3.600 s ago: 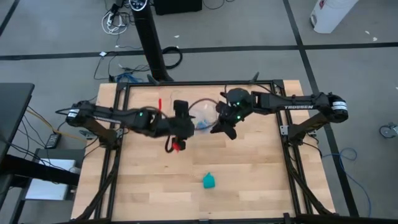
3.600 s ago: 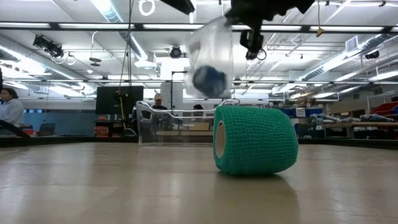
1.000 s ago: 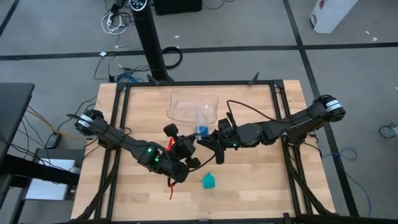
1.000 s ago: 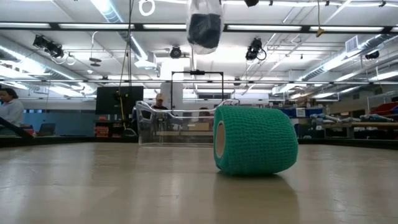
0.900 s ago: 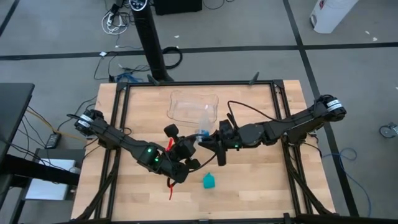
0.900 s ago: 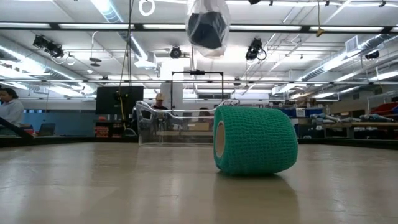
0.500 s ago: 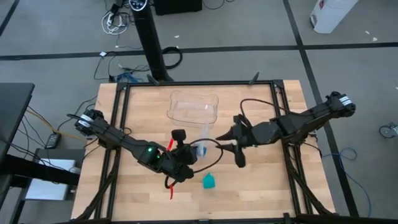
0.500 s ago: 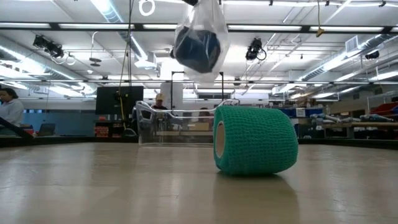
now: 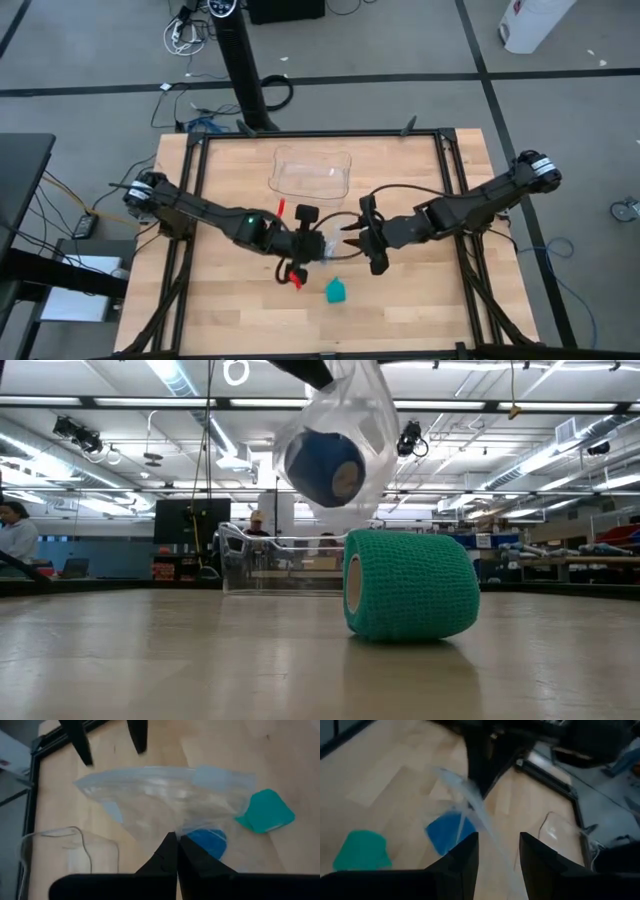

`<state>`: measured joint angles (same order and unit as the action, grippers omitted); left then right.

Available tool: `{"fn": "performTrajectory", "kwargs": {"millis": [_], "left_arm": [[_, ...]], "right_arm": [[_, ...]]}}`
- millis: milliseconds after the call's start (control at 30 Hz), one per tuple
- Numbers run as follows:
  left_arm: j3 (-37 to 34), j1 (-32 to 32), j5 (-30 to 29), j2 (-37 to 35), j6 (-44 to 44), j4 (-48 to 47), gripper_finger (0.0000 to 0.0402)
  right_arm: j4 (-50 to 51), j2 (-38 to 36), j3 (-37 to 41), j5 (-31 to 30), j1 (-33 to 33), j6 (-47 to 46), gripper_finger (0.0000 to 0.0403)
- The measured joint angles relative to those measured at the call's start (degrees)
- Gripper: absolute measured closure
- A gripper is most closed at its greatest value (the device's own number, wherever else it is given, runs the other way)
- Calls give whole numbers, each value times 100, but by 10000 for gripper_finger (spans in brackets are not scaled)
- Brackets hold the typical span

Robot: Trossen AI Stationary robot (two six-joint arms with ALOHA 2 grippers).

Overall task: Roll bandage
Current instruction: Open the transparent zip bag

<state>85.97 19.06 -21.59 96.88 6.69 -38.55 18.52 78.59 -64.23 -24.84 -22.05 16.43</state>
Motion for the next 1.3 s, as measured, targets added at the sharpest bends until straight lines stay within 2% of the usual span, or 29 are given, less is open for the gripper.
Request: {"fn": "performTrajectory", "kwargs": {"millis": [133, 433, 600, 700, 767, 1000, 1300], "left_arm": [[0, -189, 353, 0, 146, 193, 399], [-221, -371, 892, -13, 397, 864, 399], [-738, -433, 961, -9, 481, 1654, 399], [-1051, -480, 977, -3, 520, 2191, 399], [-1124, -531, 1041, -2, 539, 2444, 399], [-1239, -594, 1156, -4, 625, 2687, 399], [-1237, -589, 1194, -5, 812, 2634, 399]], "right_arm": [[367, 2, 0, 606, 210, -93, 275], [881, -27, 0, 626, 418, -261, 297], [1436, -192, 0, 710, 418, -723, 347], [1577, -216, 0, 1088, 421, -886, 387], [1591, -209, 0, 1210, 416, -933, 398], [1561, -188, 0, 1192, 416, -1174, 376], [1467, -188, 227, 1097, 443, -1177, 325]]}}
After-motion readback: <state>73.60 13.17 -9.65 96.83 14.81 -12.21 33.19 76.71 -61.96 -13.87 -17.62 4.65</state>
